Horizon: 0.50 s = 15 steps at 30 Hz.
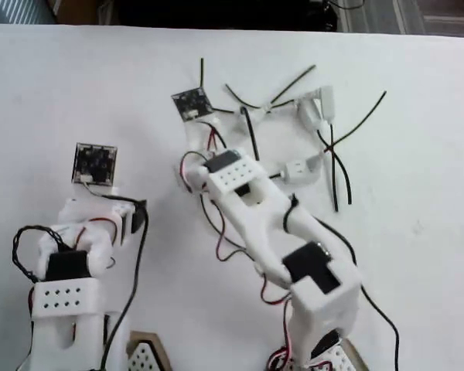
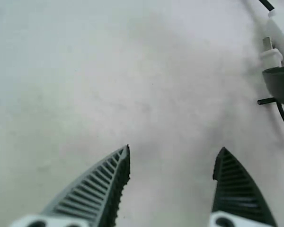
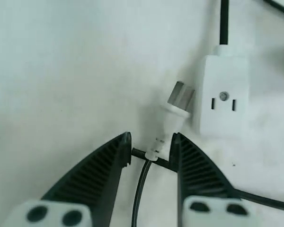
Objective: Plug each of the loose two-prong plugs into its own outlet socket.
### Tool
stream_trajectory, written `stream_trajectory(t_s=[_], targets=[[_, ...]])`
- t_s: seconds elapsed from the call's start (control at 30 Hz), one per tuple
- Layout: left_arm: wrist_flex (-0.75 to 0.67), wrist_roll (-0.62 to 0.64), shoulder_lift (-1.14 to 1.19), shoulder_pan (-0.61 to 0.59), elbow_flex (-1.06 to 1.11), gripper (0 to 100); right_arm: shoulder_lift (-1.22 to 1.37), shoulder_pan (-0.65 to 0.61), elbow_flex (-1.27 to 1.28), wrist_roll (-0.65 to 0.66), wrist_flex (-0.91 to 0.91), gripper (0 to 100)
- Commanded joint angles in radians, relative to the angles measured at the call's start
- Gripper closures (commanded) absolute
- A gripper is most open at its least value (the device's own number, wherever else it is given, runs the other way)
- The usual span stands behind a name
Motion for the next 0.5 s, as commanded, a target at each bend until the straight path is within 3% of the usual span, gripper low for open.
stream_trajectory(t_s=[0.0, 0.2, 0.47], targets=[[-0.018, 0.003, -0.019, -0.013, -0.026, 72, 0.05, -0.008, -0.086, -0.008, -0.012, 86.8], [-0.018, 0.002, -0.019, -0.013, -0.026, 72, 0.114, 0.01, -0.121, -0.008, -0.012, 87.2], [-0.018, 0.002, -0.019, -0.01, -0.025, 72, 0.194, 0.062, -0.195, 0.0, -0.012, 98.5]])
